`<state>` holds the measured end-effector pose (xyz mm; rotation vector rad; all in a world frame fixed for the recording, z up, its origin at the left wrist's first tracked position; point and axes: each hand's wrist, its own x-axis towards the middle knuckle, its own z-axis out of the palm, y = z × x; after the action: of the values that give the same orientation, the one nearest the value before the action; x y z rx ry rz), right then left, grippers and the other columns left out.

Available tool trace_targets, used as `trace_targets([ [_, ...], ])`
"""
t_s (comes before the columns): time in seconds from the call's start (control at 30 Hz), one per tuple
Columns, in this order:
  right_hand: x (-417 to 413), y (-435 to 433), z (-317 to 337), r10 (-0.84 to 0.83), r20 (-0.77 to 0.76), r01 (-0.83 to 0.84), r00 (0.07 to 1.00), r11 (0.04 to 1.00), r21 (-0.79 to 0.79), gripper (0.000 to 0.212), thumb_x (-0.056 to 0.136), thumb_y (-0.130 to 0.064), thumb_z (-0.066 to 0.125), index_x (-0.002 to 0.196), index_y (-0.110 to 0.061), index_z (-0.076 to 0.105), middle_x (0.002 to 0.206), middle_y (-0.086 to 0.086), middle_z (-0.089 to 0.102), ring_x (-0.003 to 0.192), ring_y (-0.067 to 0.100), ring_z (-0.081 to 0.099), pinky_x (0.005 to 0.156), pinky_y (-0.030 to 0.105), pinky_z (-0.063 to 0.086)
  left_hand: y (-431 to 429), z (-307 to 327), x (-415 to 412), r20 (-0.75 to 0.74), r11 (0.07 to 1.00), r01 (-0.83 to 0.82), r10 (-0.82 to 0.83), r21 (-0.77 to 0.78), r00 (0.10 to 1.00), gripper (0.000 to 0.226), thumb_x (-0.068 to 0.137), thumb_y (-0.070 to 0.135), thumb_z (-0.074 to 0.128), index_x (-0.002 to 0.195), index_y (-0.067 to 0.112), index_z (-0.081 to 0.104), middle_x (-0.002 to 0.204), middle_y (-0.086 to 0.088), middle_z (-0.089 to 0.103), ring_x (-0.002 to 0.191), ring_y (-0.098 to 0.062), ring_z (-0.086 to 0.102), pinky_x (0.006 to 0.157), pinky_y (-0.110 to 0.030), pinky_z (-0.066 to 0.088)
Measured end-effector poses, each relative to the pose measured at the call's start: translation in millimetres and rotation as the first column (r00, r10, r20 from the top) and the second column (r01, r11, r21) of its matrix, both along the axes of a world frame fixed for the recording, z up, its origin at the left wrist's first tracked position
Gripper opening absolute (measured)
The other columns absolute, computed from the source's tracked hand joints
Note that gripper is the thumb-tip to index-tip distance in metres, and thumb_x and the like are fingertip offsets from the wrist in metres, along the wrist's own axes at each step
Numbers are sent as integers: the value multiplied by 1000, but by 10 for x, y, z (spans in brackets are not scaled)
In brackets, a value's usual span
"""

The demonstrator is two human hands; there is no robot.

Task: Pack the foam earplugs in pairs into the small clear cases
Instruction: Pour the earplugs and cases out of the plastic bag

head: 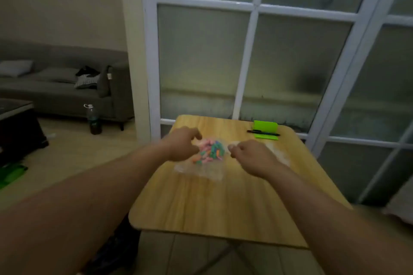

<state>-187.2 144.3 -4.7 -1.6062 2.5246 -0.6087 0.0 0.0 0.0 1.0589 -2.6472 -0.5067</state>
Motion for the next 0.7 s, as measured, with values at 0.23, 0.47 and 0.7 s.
trace_targets([
  [0.23, 410, 138, -647, -240, 711, 237, 661, 966, 105, 48, 101, -48, 60, 88, -3, 70, 80, 15, 77, 60, 29, 65, 56, 30, 51, 480, -706, 192, 74, 994, 13, -6, -104, 997, 43, 89, 51, 68, 129, 44, 54, 134, 7, 51, 127, -20, 47, 104, -45, 42],
  [0.47, 301, 50, -723, -80, 861, 291, 501, 953, -81, 13, 95, -9, 57, 84, -7, 64, 71, 11, 73, 63, 26, 61, 52, 29, 40, 560, -884, 84, -139, 951, -35, -8, -308, 990, 16, 101, 45, 54, 114, 41, 64, 115, 18, 59, 113, -11, 52, 98, -38, 39],
  [0.7, 70, 47, -823, 89, 953, 351, 289, 916, -192, 35, 110, -34, 52, 103, -3, 68, 94, 16, 81, 75, 21, 75, 62, 32, 57, 522, -984, -233, -419, 987, -95, 33, -128, 907, 15, 98, 26, 67, 84, 26, 61, 83, 13, 58, 79, -4, 54, 71, -30, 44],
])
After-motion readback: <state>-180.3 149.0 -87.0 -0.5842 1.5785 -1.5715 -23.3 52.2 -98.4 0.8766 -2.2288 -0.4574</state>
